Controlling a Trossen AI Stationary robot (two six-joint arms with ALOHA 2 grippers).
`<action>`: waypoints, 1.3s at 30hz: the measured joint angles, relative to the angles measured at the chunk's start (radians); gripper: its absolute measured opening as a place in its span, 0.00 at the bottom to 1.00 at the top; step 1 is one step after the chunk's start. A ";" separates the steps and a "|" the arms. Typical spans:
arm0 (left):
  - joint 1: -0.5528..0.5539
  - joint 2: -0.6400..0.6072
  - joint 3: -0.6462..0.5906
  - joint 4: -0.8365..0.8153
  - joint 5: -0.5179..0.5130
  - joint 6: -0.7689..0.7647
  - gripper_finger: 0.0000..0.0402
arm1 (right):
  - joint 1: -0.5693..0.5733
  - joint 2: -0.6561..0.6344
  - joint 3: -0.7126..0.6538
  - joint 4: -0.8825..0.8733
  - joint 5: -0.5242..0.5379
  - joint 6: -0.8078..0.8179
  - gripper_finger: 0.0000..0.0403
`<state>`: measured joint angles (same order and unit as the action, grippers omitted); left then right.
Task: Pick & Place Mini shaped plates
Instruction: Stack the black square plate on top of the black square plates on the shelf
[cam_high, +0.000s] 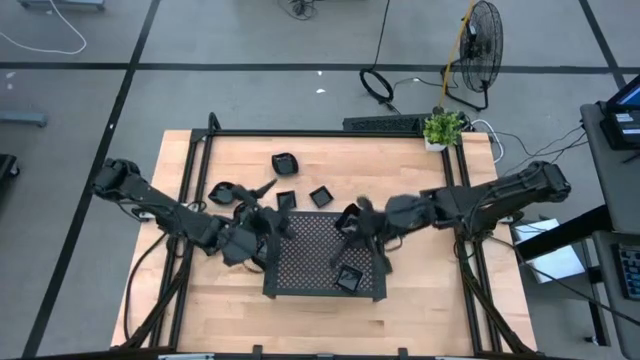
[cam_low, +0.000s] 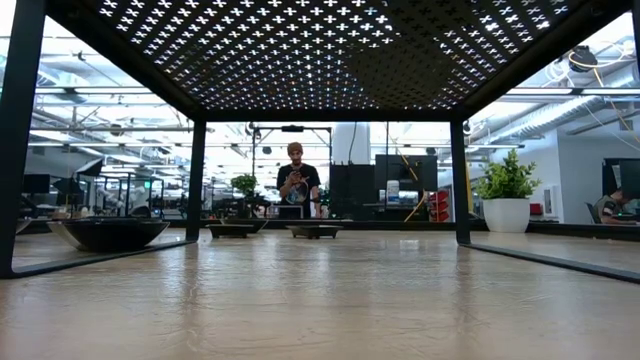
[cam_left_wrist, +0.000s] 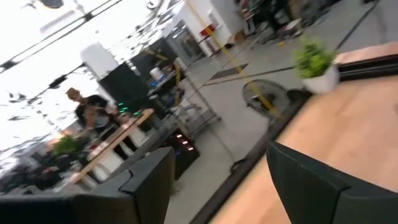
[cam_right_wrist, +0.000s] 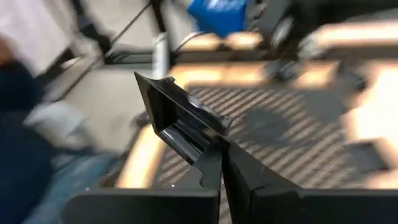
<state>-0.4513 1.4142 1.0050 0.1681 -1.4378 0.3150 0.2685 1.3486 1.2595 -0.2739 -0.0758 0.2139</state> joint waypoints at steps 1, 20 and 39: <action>-0.008 0.001 0.000 -0.018 0.004 -0.031 0.62 | 0.013 0.009 0.013 -0.024 -0.026 0.024 0.00; -0.018 0.000 -0.001 -0.116 0.128 -0.239 0.57 | 0.132 0.067 0.017 -0.202 -0.082 0.211 0.00; -0.016 0.000 -0.001 -0.150 0.132 -0.264 0.57 | 0.059 0.105 0.017 -0.117 -0.084 0.117 0.00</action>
<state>-0.4671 1.4147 1.0042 0.0184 -1.3056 0.0512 0.3275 1.4536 1.2762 -0.3909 -0.1596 0.3304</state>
